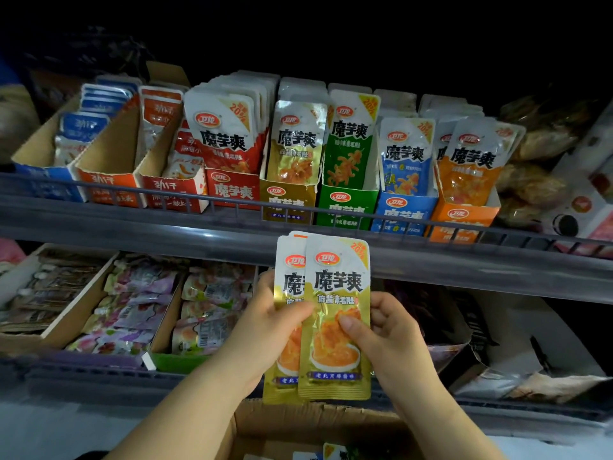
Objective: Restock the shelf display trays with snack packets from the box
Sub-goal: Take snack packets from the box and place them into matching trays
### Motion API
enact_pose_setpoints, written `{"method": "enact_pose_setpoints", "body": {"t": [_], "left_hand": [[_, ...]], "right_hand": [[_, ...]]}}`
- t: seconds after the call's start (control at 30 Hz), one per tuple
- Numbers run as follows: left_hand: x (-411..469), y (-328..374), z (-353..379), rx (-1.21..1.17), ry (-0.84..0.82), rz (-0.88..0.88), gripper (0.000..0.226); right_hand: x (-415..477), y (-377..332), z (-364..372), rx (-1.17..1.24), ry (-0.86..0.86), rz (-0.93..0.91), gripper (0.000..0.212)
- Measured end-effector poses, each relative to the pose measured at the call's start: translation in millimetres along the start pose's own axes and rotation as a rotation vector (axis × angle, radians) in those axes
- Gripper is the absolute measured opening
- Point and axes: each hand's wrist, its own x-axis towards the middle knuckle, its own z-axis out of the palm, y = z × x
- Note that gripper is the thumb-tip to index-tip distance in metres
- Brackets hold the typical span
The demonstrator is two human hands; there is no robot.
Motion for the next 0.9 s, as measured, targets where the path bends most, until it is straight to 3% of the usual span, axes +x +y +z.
{"method": "enact_pose_setpoints", "body": {"t": [0.43, 0.63, 0.8, 0.9], "left_hand": [[14.3, 20.9, -29.4, -0.248, 0.106, 0.039, 0.025], [23.0, 27.7, -47.7, -0.336, 0.204, 0.061, 0.025], [26.5, 31.8, -57.0, -0.366, 0.219, 0.090, 0.026], [27.6, 32.3, -62.0, -0.367, 0.224, 0.111, 0.027]], "right_hand": [[21.3, -43.9, -4.0, 0.034, 0.177, -0.079, 0.012], [57.3, -103.5, 17.9, -0.161, 0.189, -0.271, 0.013], [89.3, -140.2, 42.4, -0.156, 0.223, -0.432, 0.019], [106.9, -151.9, 54.7, -0.158, 0.246, -0.486, 0.011]]}}
